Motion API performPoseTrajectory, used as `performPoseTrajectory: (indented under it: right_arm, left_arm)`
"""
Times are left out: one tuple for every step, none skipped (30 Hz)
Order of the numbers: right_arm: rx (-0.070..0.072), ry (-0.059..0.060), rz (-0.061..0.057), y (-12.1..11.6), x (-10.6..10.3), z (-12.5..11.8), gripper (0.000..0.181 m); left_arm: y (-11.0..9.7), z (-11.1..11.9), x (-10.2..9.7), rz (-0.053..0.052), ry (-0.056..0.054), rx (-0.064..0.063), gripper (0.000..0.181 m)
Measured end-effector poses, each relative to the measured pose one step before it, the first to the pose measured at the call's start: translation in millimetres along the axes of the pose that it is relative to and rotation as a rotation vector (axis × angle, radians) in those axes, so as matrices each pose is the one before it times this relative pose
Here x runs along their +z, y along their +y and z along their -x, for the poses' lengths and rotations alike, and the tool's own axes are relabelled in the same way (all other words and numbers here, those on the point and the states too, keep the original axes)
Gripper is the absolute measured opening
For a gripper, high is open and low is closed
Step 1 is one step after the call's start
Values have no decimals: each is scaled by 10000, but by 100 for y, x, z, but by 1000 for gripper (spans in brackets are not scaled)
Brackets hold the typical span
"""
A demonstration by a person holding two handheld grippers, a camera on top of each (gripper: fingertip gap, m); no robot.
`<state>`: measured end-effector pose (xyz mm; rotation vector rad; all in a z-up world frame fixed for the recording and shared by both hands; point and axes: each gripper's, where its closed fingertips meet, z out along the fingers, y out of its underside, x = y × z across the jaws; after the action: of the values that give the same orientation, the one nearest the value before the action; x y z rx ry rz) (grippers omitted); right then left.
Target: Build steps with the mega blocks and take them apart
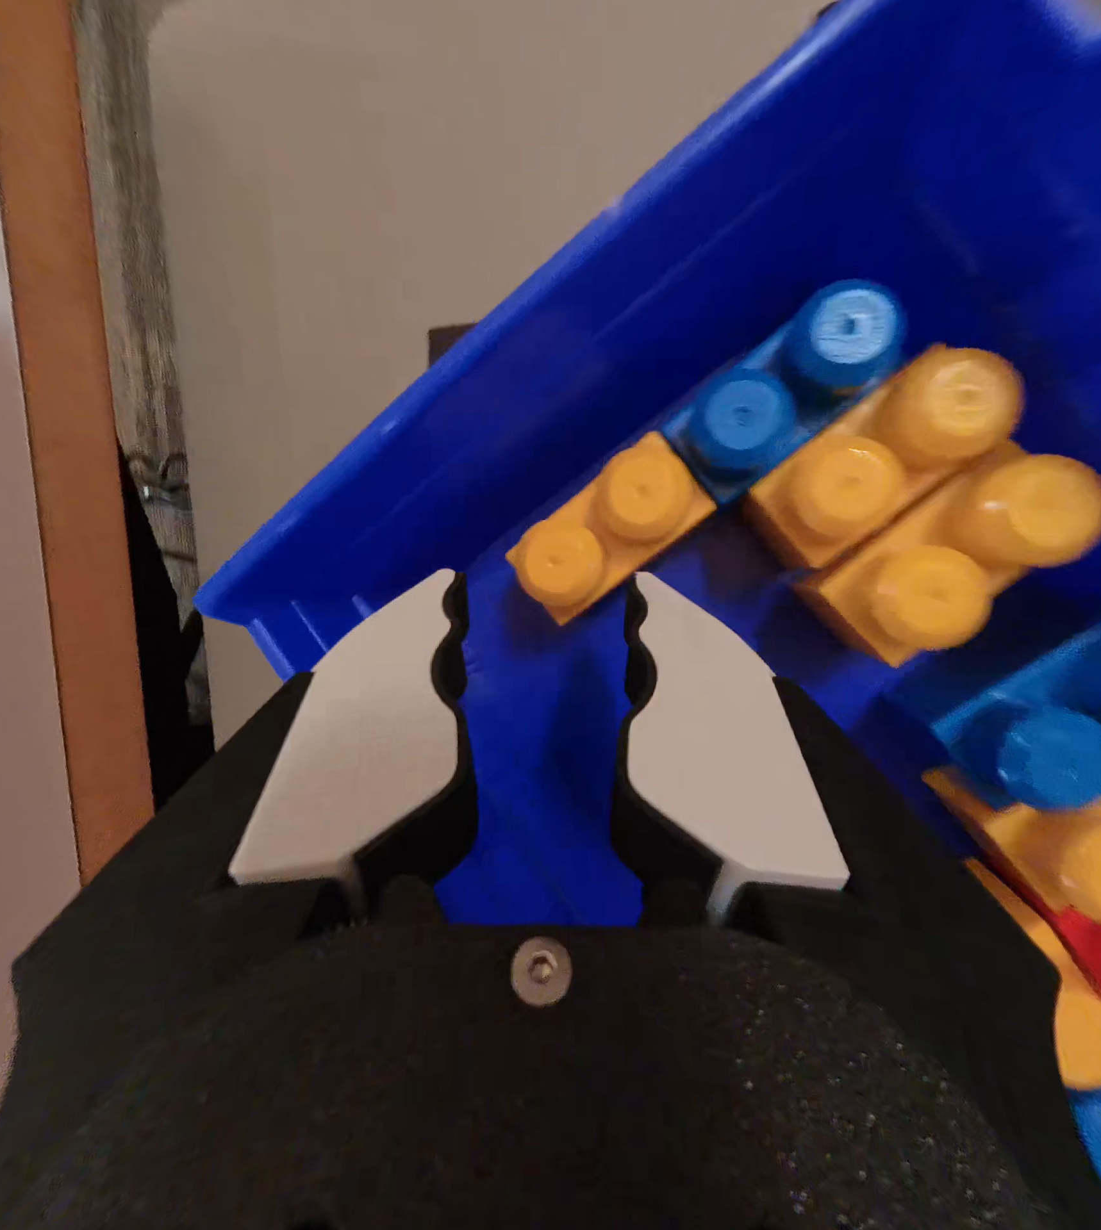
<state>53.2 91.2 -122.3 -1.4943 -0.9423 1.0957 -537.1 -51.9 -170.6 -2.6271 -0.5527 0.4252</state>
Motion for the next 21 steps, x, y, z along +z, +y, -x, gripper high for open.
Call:
performPoseTrajectory:
  right_arm:
    - [-48, 24, 48, 94, 18, -98, 0]
    - [-52, -8, 41, 83, 18, -8, 0]
    - [-34, -47, 45, 87, 35, 62, 0]
    - [-14, -41, 40, 91, 46, 79, 0]
    - [-9, -35, 37, 86, 42, 61, 0]
    - [-7, -47, 42, 101, 49, 80, 0]
    - [-1, -52, 44, 91, 61, 75, 0]
    - [4, -29, 40, 86, 45, 43, 0]
    - [2, -29, 27, 70, 26, 33, 0]
    - [10, -35, 29, 54, 13, 47, 0]
    - [14, -24, 19, 31, 2, 23, 0]
    - [4, -15, 0, 1, -10, 20, 0]
    - [-4, -13, 8, 12, -16, 11, 0]
    - [-9, -6, 24, 20, -8, 5, 0]
    - [-14, 7, 12, 16, -18, -22, 0]
    - [-11, 2, 8, 22, -16, -5, 0]
    - [1, -1, 15, 37, -6, -10, 0]
    - [4, -1, 17, 28, -6, -17, 0]
    - [1, 0, 10, 19, -1, -20, 0]
    - [0, -6, 6, 8, -4, 8, 0]
    - [1, -3, 0, 1, -2, 14, 0]
  left_arm:
    - [215, 415, 644, 307, -139, -334, 45]
    - [22, 171, 529, 176, -8, -297, 42]
    - [-143, 45, 384, 72, 11, -246, 41]
    - [-181, 113, 297, 54, -86, -156, 42]
    - [-132, 155, 254, 70, -175, -3, 42]
    - [-45, 12, 251, 125, -122, 99, 42]
    - [58, -133, 211, 184, -32, 125, 44]
    - [44, -144, 133, 152, 7, 76, 45]
    - [-110, -146, 52, 5, 49, -32, 44]
    - [-100, -195, 66, -41, 83, -32, 37]
    - [-56, -4, 79, -31, -71, 98, 30]
    - [-81, 53, 12, -54, -124, 144, 30]
    - [-74, -42, -13, -43, -22, 54, 30]
    - [-46, -78, -7, -47, 36, 20, 30]
    - [-13, -77, -25, -61, 45, 4, 30]
    - [33, -20, -32, -55, 30, -20, 30]
    - [65, 28, -81, -48, -16, 21, 30]
    - [51, 59, -192, -51, -55, 78, 30]
    - [36, 30, -328, -56, -37, 99, 30]
    - [18, -2, -477, -57, 17, 79, 30]
    - [-56, 1, -669, -98, 33, 60, 30]
